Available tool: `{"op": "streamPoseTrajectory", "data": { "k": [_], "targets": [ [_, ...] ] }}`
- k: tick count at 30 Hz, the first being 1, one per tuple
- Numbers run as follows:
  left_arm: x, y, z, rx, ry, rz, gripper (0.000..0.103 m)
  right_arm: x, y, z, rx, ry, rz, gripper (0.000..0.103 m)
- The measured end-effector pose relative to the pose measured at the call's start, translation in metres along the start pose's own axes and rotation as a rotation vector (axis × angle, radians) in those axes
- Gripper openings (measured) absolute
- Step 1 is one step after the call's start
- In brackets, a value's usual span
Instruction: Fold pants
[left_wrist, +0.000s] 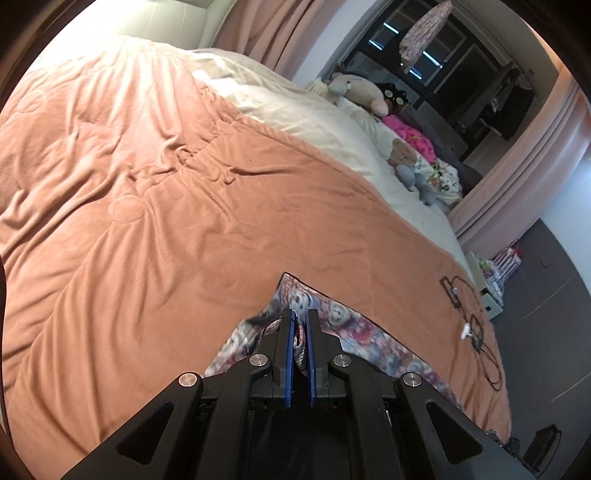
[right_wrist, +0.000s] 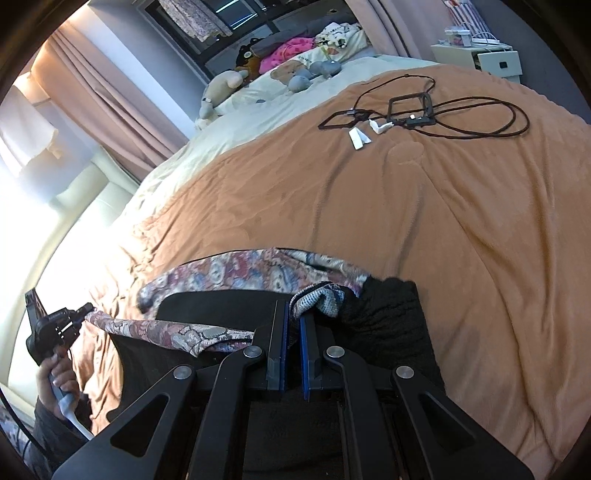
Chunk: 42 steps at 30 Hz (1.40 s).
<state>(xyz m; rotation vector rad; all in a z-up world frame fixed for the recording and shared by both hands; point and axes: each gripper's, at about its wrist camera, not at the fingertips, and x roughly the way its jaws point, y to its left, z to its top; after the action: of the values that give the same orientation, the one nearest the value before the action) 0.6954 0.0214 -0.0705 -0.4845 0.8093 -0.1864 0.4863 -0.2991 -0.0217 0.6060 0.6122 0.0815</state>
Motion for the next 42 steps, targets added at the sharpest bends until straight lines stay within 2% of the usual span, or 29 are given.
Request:
{"op": "streamPoseTrajectory", "data": {
  "k": [5, 7, 8, 9, 10, 11, 12, 13, 14, 16, 19, 22, 24, 27, 30, 40, 41, 42],
  "targets": [
    [0.036, -0.001, 0.011, 0.031, 0.016, 0.050, 0.006, 0.019, 0.004, 0.005, -0.004, -0.002, -0.021, 0.003],
    [0.047, -0.004, 0.013, 0.085, 0.031, 0.114, 0.009, 0.025, 0.007, 0.005, -0.017, 0.008, -0.021, 0.006],
    [0.049, -0.004, 0.015, 0.092, 0.035, 0.139, 0.012, 0.026, 0.006, 0.005, -0.024, 0.018, -0.026, 0.011],
    [0.051, -0.001, 0.016, 0.095, 0.042, 0.159, 0.028, 0.026, 0.005, 0.005, -0.031, 0.033, -0.031, 0.019],
    [0.049, 0.002, 0.017, 0.097, 0.039, 0.170, 0.050, 0.024, 0.006, 0.004, -0.044, 0.034, -0.018, 0.024],
    [0.046, 0.004, 0.016, 0.103, 0.020, 0.181, 0.058, 0.019, 0.006, 0.004, -0.060, 0.026, -0.017, 0.044],
    [0.043, 0.006, 0.014, 0.117, 0.003, 0.192, 0.063, 0.014, 0.006, 0.006, -0.075, 0.011, -0.024, 0.070],
    [0.041, 0.008, 0.011, 0.140, -0.001, 0.205, 0.063, 0.007, 0.006, 0.005, -0.090, -0.015, -0.036, 0.077],
    [0.043, 0.009, 0.010, 0.153, 0.010, 0.212, 0.063, 0.000, 0.006, 0.005, -0.100, -0.034, -0.036, 0.078],
    [0.049, 0.011, 0.005, 0.182, 0.043, 0.223, 0.063, -0.009, 0.005, 0.003, -0.128, -0.030, -0.025, 0.078],
    [0.058, 0.007, -0.004, 0.253, 0.064, 0.260, 0.063, -0.014, 0.004, 0.000, -0.187, -0.009, -0.098, 0.078],
    [0.070, -0.003, -0.013, 0.345, 0.092, 0.277, 0.059, -0.014, 0.004, -0.002, -0.236, 0.021, -0.132, 0.078],
    [0.080, -0.007, -0.019, 0.385, 0.114, 0.275, 0.056, -0.012, 0.006, 0.000, -0.261, 0.041, -0.168, 0.069],
    [0.092, -0.008, -0.023, 0.395, 0.138, 0.267, 0.053, 0.002, 0.006, 0.009, -0.272, 0.101, -0.189, 0.063],
    [0.105, -0.009, -0.026, 0.415, 0.151, 0.279, 0.048, 0.014, 0.008, 0.012, -0.302, 0.142, -0.225, 0.063],
    [0.134, -0.009, -0.029, 0.416, 0.168, 0.278, 0.045, 0.041, 0.011, 0.010, -0.353, 0.185, -0.267, 0.063],
    [0.136, -0.009, -0.029, 0.417, 0.167, 0.278, 0.044, 0.042, 0.011, 0.010, -0.359, 0.184, -0.269, 0.060],
    [0.137, -0.010, -0.028, 0.419, 0.167, 0.278, 0.044, 0.043, 0.011, 0.011, -0.362, 0.184, -0.264, 0.050]
  ]
}}
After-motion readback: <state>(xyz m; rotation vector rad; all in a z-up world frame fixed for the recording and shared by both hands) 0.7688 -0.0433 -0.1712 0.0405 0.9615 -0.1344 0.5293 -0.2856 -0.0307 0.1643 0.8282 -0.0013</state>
